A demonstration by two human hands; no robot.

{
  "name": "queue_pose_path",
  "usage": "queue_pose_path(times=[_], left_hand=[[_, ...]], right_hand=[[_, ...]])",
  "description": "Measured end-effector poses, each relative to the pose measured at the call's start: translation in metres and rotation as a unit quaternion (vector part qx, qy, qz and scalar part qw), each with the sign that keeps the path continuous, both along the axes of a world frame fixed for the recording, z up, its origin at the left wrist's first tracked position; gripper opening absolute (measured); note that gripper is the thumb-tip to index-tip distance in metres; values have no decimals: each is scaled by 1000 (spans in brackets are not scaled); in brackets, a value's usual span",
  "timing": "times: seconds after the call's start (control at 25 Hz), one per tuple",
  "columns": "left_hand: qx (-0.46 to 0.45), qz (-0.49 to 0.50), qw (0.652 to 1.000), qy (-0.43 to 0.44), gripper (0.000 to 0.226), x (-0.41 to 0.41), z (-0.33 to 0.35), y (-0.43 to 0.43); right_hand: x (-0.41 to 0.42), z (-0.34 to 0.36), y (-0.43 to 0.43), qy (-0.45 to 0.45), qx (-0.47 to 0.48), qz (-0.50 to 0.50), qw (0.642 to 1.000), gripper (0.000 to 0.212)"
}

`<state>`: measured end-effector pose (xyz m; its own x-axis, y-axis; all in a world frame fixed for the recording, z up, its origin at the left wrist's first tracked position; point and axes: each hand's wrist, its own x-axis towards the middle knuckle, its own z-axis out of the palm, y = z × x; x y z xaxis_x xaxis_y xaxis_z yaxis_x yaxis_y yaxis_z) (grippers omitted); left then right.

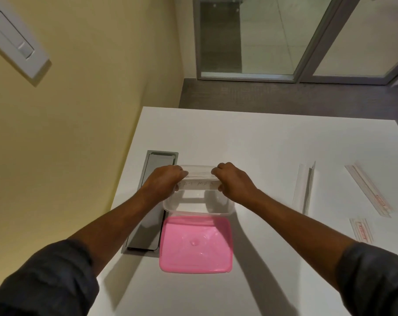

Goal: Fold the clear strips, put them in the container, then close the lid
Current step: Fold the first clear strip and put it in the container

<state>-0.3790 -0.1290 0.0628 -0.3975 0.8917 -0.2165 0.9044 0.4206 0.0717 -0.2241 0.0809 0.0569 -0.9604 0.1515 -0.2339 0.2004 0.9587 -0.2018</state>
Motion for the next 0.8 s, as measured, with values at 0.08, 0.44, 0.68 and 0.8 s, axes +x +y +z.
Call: queue_pose_path(times=[0.08,0.44,0.68,0.8], left_hand=[[-18,-3,1000,-1,42,-9,-13,2],[-96,-18,995,18,28,-13,-55,17],[-106,-18,993,45,32,-7,-68,25],[-111,-11,992,51,38,-6,-70,25]], right_hand=[[-11,-11,-3,-14,6,2,1000,34],[-25,-56,-17,-64,109,40,991,37],[-23,-67,-23,-92,129,32,987,32],[-23,-70,-23,-91,143,45,985,30]])
